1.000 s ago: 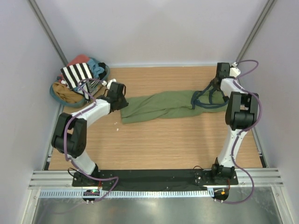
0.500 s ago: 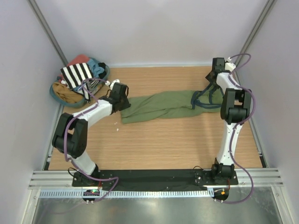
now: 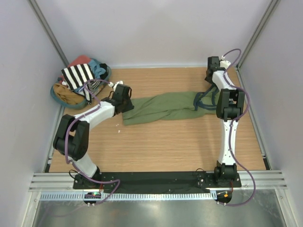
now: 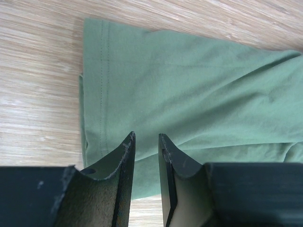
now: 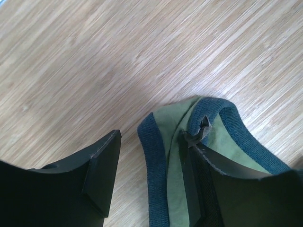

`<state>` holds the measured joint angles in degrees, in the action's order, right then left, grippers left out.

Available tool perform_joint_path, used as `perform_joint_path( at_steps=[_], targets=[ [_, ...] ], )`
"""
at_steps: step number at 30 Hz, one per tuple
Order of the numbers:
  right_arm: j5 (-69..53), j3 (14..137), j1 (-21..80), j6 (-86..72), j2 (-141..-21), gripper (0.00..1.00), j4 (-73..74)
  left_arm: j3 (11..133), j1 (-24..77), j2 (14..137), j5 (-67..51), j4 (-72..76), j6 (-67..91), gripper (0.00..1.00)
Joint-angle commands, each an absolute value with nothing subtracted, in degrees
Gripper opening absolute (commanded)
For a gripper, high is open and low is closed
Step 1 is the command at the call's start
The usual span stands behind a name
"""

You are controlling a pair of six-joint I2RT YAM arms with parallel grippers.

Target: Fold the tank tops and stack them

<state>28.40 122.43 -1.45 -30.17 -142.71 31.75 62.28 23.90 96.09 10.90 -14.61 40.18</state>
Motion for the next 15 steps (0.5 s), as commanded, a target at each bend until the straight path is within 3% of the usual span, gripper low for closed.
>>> perform_joint_path(
  at_steps=[1, 7, 10, 15],
  targets=[
    [32.3, 127.0, -1.2, -27.8, -143.6, 0.57, 33.7, 62.8, 24.3, 95.4, 10.8, -13.3, 39.4, 0.27],
    [33.7, 126.3, -1.0, -27.1, -142.7, 0.19, 32.2, 62.9, 24.3, 96.2, 10.7, -13.4, 39.2, 0.27],
    [34.6, 124.4, -0.9, -26.8, -140.1, 0.13, 28.9, 63.1, 24.3, 96.7, 10.4, -13.4, 39.2, 0.27],
    [35.9, 120.3, -0.9, -26.4, -135.8, 0.13, 25.3, 64.5, 24.3, 99.6, 10.3, -14.0, 39.0, 0.27]
  ],
)
